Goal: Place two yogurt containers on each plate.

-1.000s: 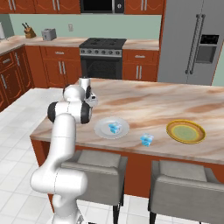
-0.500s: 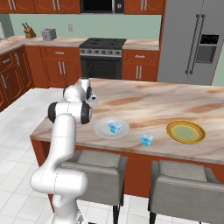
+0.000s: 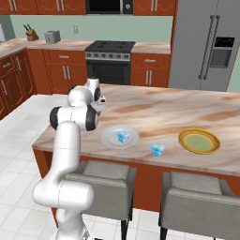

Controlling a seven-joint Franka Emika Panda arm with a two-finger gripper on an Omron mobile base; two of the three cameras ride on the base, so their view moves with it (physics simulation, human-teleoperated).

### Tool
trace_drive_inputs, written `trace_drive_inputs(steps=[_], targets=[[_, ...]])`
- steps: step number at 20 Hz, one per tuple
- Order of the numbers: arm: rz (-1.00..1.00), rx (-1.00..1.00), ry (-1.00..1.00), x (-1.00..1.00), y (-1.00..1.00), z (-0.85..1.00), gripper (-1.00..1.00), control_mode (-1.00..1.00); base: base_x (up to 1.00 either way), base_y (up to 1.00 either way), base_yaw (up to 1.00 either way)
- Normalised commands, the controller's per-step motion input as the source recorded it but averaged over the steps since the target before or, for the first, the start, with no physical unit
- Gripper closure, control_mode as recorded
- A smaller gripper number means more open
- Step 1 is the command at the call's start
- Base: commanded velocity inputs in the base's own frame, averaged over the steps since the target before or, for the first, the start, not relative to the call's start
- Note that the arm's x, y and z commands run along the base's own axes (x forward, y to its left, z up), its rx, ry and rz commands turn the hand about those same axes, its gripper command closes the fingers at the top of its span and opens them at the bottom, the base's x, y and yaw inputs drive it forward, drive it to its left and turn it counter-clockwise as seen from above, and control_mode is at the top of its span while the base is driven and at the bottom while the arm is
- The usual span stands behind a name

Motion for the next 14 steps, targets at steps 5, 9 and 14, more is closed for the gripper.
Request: trace_drive_inputs(steps=[5,9,14], targets=[[-0.2,0.0,0.0,-0.34,-0.4,0.27,1.0,-1.0,0.0,0.0,0.0],[-0.2,0.0,0.0,-0.37,-0.39,0.07,1.0,-1.0,0.0,0.0,0.0],[-0.21,0.0,0.0,-0.45,-0.38,0.0,1.0,-1.0,0.0,0.0,0.0]])
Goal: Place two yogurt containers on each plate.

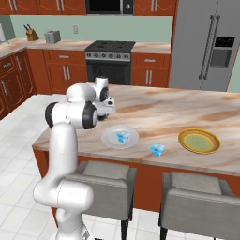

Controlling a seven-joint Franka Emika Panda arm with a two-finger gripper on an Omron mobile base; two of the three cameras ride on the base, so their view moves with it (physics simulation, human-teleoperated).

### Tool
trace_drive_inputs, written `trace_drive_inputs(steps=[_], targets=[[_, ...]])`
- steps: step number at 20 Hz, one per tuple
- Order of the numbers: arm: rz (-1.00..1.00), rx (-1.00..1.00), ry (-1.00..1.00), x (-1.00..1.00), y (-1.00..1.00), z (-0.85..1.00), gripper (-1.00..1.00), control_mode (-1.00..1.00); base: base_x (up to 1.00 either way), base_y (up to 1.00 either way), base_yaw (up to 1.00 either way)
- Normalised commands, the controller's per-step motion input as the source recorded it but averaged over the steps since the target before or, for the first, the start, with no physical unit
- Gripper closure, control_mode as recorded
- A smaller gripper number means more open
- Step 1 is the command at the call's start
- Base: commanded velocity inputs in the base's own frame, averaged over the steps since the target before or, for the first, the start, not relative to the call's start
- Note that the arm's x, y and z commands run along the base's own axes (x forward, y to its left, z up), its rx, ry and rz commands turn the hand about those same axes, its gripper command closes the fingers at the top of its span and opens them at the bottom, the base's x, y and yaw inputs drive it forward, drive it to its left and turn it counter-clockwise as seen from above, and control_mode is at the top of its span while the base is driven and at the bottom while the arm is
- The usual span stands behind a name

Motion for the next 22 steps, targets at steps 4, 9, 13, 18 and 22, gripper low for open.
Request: trace_drive_inputs(steps=[4,9,13,18,22], targets=[[-0.2,0.0,0.0,-0.4,-0.4,0.0,1.0,-1.0,0.0,0.0,0.0],[-0.19,0.0,0.0,-0.32,-0.4,0.0,1.0,-1.0,0.0,0.0,0.0],[-0.14,0.0,0.0,-0.18,-0.3,-0.05,1.0,-1.0,0.0,0.0,0.0],[-0.1,0.0,0.0,-0.11,-0.21,-0.13,1.0,-1.0,0.0,0.0,0.0],[-0.07,0.0,0.0,-0.08,-0.09,-0.17,1.0,-1.0,0.0,0.0,0.0]])
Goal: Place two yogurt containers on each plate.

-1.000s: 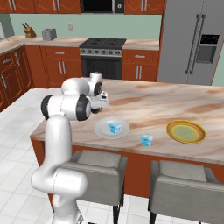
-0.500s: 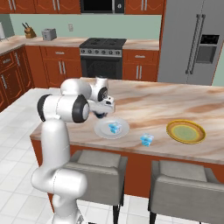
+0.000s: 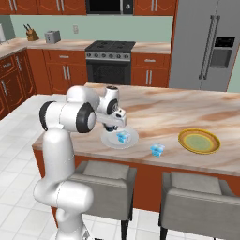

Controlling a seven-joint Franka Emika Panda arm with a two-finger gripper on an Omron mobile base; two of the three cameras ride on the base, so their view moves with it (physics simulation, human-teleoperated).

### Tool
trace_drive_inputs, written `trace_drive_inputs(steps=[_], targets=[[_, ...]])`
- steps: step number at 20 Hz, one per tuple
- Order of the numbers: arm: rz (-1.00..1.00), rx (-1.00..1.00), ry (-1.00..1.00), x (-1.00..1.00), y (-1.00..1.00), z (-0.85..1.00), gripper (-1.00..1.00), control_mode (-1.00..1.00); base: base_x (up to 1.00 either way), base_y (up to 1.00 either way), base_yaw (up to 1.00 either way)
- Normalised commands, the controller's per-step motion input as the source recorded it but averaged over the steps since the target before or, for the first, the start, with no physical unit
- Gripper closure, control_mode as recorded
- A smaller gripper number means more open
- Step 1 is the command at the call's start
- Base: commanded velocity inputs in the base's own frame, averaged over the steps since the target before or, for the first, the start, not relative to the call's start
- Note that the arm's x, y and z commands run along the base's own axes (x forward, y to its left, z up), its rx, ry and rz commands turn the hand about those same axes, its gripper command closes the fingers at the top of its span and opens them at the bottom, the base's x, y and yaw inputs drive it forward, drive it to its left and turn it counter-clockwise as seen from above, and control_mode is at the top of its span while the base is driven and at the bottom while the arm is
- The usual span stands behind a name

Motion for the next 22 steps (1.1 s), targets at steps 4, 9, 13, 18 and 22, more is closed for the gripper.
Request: trace_drive_inputs(steps=[4,9,13,18,22], targets=[[-0.09,0.0,0.0,-0.05,0.0,-0.2,1.0,-1.0,0.0,0.0,0.0],[-0.09,0.0,0.0,-0.05,0.0,-0.21,1.0,-1.0,0.0,0.0,0.0],[-0.09,0.0,0.0,-0.09,0.0,-0.21,1.0,-1.0,0.0,0.0,0.0],[-0.08,0.0,0.0,-0.07,0.0,-0.08,-1.0,-1.0,0.0,0.0,0.0],[-0.04,0.0,0.0,0.0,0.0,0.0,-1.0,-1.0,0.0,0.0,0.0]])
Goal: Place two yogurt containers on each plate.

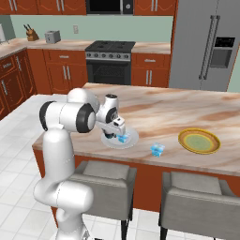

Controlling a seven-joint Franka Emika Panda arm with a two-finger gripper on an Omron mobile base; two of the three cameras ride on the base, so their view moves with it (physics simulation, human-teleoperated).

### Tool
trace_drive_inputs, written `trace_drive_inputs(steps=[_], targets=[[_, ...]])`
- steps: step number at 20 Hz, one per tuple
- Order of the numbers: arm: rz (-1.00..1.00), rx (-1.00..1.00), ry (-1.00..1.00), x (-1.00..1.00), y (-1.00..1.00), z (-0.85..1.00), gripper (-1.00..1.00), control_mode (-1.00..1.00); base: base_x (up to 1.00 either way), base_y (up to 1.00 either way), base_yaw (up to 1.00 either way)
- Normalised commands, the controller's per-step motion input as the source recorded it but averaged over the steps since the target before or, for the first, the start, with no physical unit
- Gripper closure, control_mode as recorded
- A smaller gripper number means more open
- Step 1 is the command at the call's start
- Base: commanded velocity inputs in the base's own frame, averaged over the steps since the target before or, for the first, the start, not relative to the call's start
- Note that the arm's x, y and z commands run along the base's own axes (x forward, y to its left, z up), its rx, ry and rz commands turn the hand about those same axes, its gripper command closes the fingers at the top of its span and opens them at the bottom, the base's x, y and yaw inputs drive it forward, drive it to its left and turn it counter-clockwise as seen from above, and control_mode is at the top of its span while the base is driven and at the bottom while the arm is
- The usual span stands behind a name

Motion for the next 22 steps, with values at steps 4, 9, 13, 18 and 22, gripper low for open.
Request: trace_drive_inputs(steps=[4,9,13,18,22], targets=[[-0.03,0.0,0.0,0.0,-0.01,0.0,-1.0,-1.0,0.0,0.0,0.0],[-0.01,0.0,0.0,-0.01,-0.01,0.0,-1.0,-1.0,0.0,0.0,0.0],[0.0,0.0,0.0,-0.01,-0.02,0.14,-1.0,-1.0,0.0,0.0,0.0],[0.0,0.0,0.0,0.0,0.0,0.23,-1.0,-1.0,0.0,0.0,0.0],[0.0,0.0,0.0,-0.1,0.0,0.41,-1.0,-1.0,0.0,0.0,0.0]])
